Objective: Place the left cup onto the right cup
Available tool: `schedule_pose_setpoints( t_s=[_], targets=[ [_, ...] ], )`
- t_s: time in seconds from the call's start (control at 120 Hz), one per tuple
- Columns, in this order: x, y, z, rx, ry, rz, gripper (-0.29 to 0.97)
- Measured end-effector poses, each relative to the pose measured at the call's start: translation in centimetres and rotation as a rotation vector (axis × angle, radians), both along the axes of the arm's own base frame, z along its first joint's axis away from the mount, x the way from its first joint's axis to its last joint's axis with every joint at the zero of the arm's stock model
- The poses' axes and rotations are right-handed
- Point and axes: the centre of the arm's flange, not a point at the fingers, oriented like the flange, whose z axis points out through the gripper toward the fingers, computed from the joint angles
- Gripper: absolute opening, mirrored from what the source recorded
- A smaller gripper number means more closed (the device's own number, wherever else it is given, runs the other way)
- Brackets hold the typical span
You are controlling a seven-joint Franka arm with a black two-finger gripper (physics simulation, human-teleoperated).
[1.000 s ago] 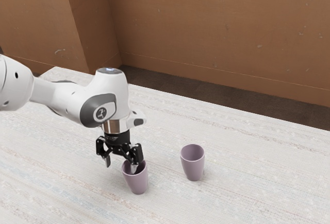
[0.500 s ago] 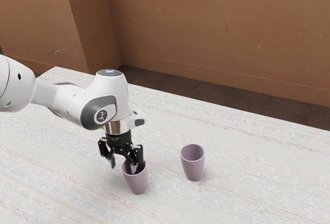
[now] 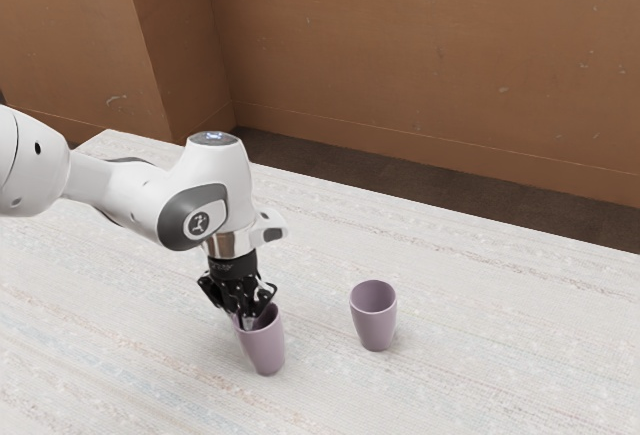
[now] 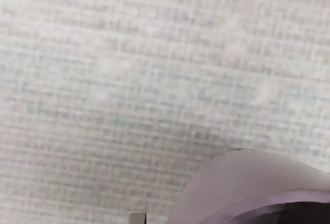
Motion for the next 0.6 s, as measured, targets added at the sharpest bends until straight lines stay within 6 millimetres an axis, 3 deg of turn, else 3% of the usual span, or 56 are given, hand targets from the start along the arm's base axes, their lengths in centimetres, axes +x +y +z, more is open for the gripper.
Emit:
schedule_pose_setpoints(
  t_s=[0.383,0.6],
  targets=[
    [0.3,-0.8,0.7,-0.002,-0.045,0.001,-0.09],
    [0.8,-1.1,3.6,-0.004,-0.129,0.008,-0.1]
  ],
)
